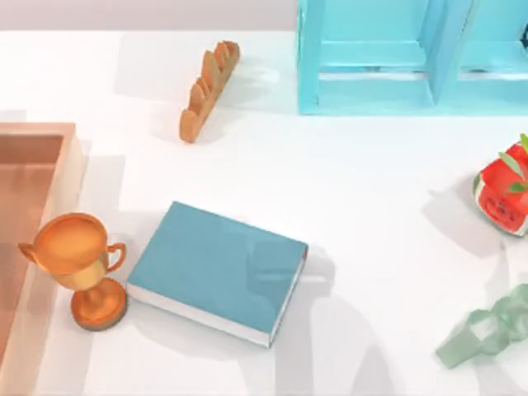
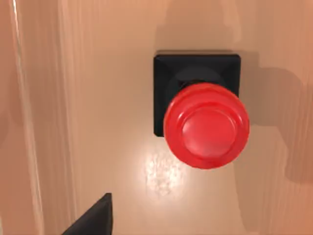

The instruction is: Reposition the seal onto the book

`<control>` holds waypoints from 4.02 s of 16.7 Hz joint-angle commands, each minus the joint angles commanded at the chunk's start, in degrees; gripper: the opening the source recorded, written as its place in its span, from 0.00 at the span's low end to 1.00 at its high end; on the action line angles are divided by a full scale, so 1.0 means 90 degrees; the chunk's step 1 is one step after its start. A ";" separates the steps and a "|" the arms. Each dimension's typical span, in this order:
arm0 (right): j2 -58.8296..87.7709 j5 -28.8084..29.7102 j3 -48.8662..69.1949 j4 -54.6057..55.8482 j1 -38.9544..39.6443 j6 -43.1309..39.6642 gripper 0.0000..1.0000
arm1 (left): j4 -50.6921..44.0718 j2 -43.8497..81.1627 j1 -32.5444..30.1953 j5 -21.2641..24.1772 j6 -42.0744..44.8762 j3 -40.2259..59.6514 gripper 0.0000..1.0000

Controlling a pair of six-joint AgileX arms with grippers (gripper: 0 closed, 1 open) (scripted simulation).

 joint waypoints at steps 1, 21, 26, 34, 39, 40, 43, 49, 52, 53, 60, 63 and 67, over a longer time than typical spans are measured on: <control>0.0000 0.0000 0.0000 0.0000 0.0000 0.0000 1.00 | -0.0201 0.0280 0.0041 -0.0002 0.0042 0.0253 1.00; 0.0000 0.0000 0.0000 0.0000 0.0000 0.0000 1.00 | 0.1832 0.1205 0.0147 -0.0004 0.0155 -0.1268 1.00; 0.0000 0.0000 0.0000 0.0000 0.0000 0.0000 1.00 | 0.1840 0.1207 0.0147 -0.0004 0.0155 -0.1276 0.92; 0.0000 0.0000 0.0000 0.0000 0.0000 0.0000 1.00 | 0.1840 0.1207 0.0147 -0.0004 0.0155 -0.1276 0.32; 0.0000 0.0000 0.0000 0.0000 0.0000 0.0000 1.00 | 0.1840 0.1207 0.0147 -0.0004 0.0155 -0.1276 0.00; 0.0000 0.0000 0.0000 0.0000 0.0000 0.0000 1.00 | 0.1840 0.1207 0.0147 -0.0004 0.0155 -0.1276 0.00; 0.0000 0.0000 0.0000 0.0000 0.0000 0.0000 1.00 | 0.1840 0.1207 0.0147 -0.0004 0.0155 -0.1276 0.00; 0.0000 0.0000 0.0000 0.0000 0.0000 0.0000 1.00 | 0.1740 0.1202 0.0055 -0.0006 0.0071 -0.1179 0.00; 0.0000 0.0000 0.0000 0.0000 0.0000 0.0000 1.00 | 0.1085 0.1154 -0.0457 -0.0008 -0.0473 -0.0548 0.00; 0.0000 0.0000 0.0000 0.0000 0.0000 0.0000 1.00 | 0.0731 0.1119 -0.0708 -0.0008 -0.0724 -0.0243 0.00; 0.0000 0.0000 0.0000 0.0000 0.0000 0.0000 1.00 | -0.1669 0.0711 -0.2503 -0.0010 -0.2482 0.1680 0.00; 0.0000 0.0000 0.0000 0.0000 0.0000 0.0000 1.00 | -0.1823 0.0653 -0.2653 -0.0010 -0.2633 0.1830 0.00; 0.0000 0.0000 0.0000 0.0000 0.0000 0.0000 1.00 | -0.1760 0.0709 -0.2692 -0.0021 -0.2622 0.1832 0.00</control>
